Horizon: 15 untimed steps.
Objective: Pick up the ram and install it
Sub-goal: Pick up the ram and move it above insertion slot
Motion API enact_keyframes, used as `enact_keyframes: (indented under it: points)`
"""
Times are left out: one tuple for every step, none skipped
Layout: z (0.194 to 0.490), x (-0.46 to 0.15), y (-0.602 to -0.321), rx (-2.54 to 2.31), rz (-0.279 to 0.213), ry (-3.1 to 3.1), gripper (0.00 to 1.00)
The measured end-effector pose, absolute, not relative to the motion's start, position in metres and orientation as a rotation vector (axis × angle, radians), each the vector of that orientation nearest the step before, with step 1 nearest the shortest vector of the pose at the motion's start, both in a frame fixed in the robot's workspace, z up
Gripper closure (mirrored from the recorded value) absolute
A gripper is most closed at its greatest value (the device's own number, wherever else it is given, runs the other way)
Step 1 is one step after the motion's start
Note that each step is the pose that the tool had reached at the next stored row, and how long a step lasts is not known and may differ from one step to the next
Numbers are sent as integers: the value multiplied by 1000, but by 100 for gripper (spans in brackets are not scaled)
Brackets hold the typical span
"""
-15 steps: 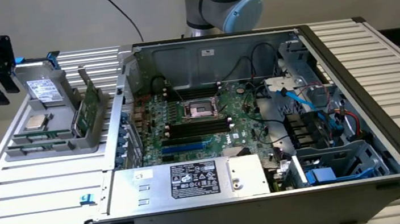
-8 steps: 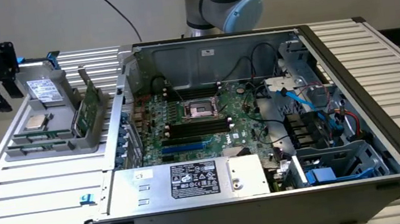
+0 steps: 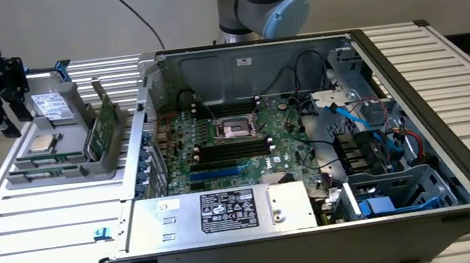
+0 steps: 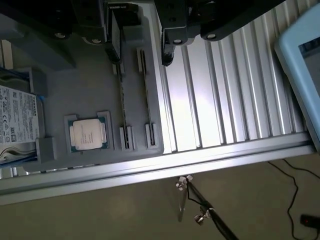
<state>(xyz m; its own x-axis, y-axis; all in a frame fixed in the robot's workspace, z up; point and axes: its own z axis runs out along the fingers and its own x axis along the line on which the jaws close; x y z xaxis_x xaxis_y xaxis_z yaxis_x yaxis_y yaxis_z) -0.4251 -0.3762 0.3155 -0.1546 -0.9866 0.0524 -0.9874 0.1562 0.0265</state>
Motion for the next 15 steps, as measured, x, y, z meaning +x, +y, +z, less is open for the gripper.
enact_keyframes:
  points:
    - [314,-425,-376,2005,22,-2344,55]
    - [312,-425,-376,2006,22,-2344,55]
    - [310,-425,-376,2007,23,-2344,55]
    - [309,-426,-376,2008,25,-2344,55]
    - [308,-426,-376,2010,28,-2345,55]
    - [306,-427,-376,2012,31,-2347,55]
    - [305,-428,-376,2013,33,-2348,55]
    - [304,-429,-376,2014,34,-2349,55]
    - [302,-429,-376,2015,35,-2349,55]
    - [300,-430,-376,2016,35,-2348,55]
    - [298,-430,-377,2016,35,-2347,55]
    - [297,-430,-377,2018,35,-2346,55]
    - [295,-430,-377,2020,35,-2344,55]
    - [293,-429,-377,2024,35,-2340,55]
    - [291,-428,-377,2031,35,-2335,55]
